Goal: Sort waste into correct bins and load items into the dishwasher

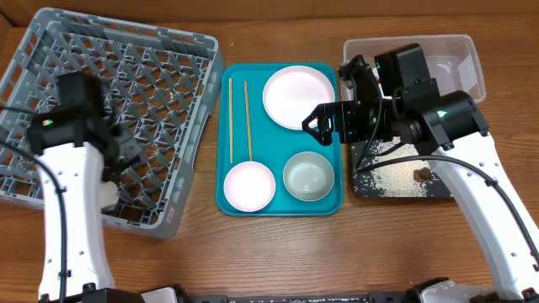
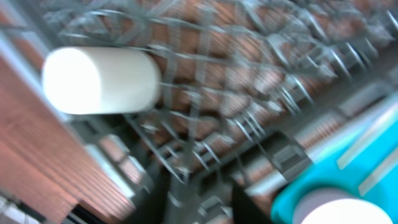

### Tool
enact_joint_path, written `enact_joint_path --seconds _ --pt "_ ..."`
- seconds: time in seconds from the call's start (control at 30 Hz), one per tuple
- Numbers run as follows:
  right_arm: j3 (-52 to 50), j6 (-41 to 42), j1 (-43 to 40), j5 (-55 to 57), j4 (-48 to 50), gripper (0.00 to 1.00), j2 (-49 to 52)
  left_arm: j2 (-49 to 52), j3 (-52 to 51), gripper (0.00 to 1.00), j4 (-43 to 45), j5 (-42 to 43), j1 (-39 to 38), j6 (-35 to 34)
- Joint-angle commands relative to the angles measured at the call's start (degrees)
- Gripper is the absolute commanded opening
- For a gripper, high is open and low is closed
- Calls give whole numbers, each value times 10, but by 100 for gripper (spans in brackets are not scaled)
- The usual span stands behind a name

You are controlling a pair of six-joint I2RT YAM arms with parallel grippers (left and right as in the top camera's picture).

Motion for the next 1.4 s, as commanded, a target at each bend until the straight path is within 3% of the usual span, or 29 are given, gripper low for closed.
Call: enact_joint_path --seconds 0.0,0.43,0.77,1.37 --pt "5 0 0 3 1 100 -4 15 -9 4 -2 27 -49 27" --pt "5 0 0 3 -1 100 -4 73 -117 4 102 -21 -90 28" --pt "5 0 0 3 6 100 -4 84 -143 4 137 76 -119 57" --pt "5 0 0 3 6 100 -4 84 -143 4 195 120 -148 63"
